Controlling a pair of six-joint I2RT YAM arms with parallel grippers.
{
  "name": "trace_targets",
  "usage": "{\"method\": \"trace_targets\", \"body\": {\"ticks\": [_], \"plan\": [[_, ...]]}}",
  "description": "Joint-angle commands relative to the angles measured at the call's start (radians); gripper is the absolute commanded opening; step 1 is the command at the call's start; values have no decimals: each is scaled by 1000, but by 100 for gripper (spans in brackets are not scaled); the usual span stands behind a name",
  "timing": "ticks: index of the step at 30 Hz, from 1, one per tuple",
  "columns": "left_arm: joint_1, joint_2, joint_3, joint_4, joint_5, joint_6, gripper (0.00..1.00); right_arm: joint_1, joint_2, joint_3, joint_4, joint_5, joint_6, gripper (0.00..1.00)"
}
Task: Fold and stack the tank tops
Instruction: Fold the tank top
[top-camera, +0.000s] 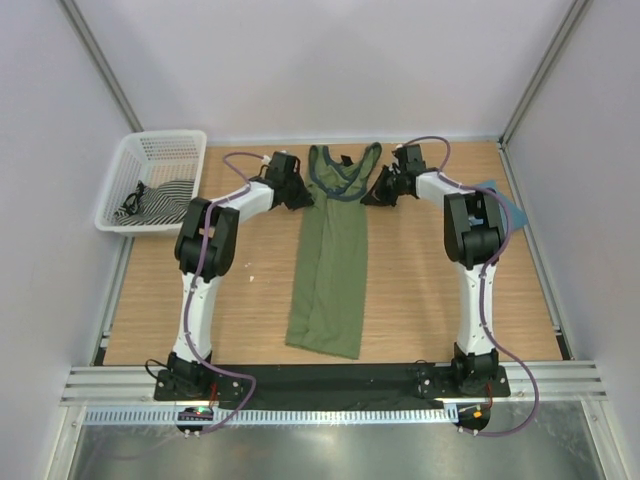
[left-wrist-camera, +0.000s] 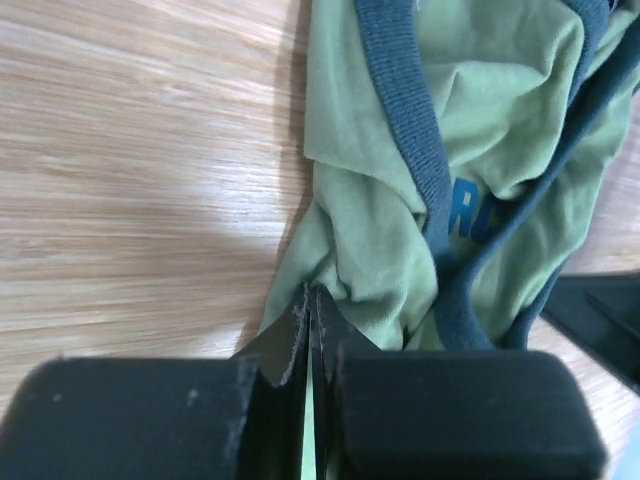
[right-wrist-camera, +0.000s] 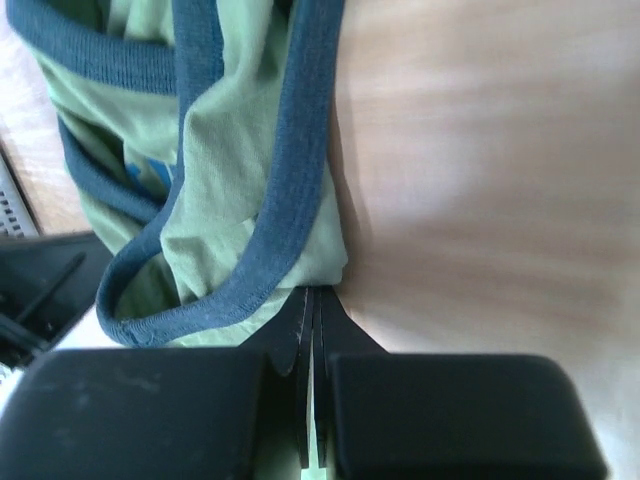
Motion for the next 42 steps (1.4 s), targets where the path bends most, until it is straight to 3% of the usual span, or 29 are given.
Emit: {"method": "trace_targets", "body": {"ticks": [1, 7, 8, 9, 10, 11, 12, 13, 17, 23, 29, 34, 37, 42], "plan": [[11, -2, 33, 24, -14, -35, 0, -10, 56, 144, -76, 25, -21, 1], [20, -60, -37, 54, -137, -70, 0, -10, 214, 411, -214, 28, -31, 5], [23, -65, -45, 75, -135, -68, 0, -11, 226, 447, -228, 34, -34, 9], [28, -68, -42, 74, -125, -63, 1, -11, 219, 452, -246, 35, -44, 24], [28, -73, -36, 71, -88, -54, 5, -10, 205, 442, -247, 40, -48, 30], [30, -79, -33, 49, -91, -34, 16, -11, 149, 384, -216, 55, -51, 40], [30, -91, -42, 41, -94, -25, 21, -10, 118, 345, -199, 61, -54, 43], [30, -132, -56, 38, -100, -18, 33, -11, 85, 304, -185, 66, -60, 45], [28, -264, -164, 28, -91, 8, 49, -10, -109, 52, -147, 97, -90, 50], [-38, -557, -439, -20, -95, 26, 51, 15, -488, -390, -87, 158, -140, 54], [-219, -787, -721, -92, -178, -18, 51, 96, -813, -753, -130, 248, -142, 54], [-426, -970, -931, -120, -289, -162, 50, 187, -1018, -914, -246, 334, -85, 53], [-548, -1024, -1013, -118, -339, -264, 49, 233, -1139, -1000, -269, 339, -10, 47], [-725, -975, -1031, -117, -391, -379, 49, 352, -1205, -1080, -309, 376, 65, 52]]}}
